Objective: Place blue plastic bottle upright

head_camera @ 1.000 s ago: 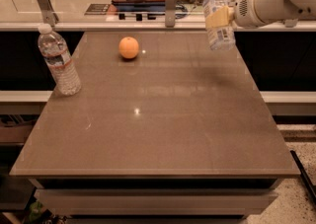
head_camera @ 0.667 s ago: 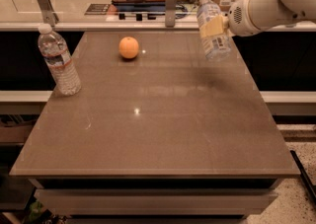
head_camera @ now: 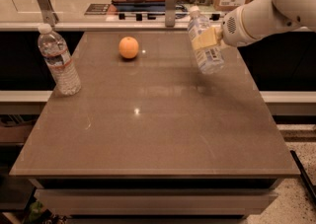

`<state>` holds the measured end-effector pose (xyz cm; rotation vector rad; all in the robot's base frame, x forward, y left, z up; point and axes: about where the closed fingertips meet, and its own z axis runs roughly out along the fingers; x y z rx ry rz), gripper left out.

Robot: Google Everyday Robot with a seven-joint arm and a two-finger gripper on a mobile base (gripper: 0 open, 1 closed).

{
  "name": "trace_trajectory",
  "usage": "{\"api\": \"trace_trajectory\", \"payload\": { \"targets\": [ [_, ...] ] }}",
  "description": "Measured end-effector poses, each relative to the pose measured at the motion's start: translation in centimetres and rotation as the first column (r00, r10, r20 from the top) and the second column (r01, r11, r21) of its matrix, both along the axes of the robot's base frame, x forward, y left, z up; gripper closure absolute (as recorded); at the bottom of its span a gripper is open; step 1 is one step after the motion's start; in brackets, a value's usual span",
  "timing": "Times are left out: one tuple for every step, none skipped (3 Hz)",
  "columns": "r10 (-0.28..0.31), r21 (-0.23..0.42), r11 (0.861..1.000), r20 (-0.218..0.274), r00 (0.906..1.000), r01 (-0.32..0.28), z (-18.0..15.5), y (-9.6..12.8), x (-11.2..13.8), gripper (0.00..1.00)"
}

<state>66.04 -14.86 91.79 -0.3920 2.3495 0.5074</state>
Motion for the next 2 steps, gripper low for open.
{"api": "trace_trajectory", "payload": {
  "targets": [
    [0.003,-0.001,1.0,-0.003,1.0,-0.003,-0.13,0.17,0.0,0.82],
    [0.007,0.0,1.0,-0.005,1.0,-0.007,-0.26,0.38,0.01,0.59]
  ]
}}
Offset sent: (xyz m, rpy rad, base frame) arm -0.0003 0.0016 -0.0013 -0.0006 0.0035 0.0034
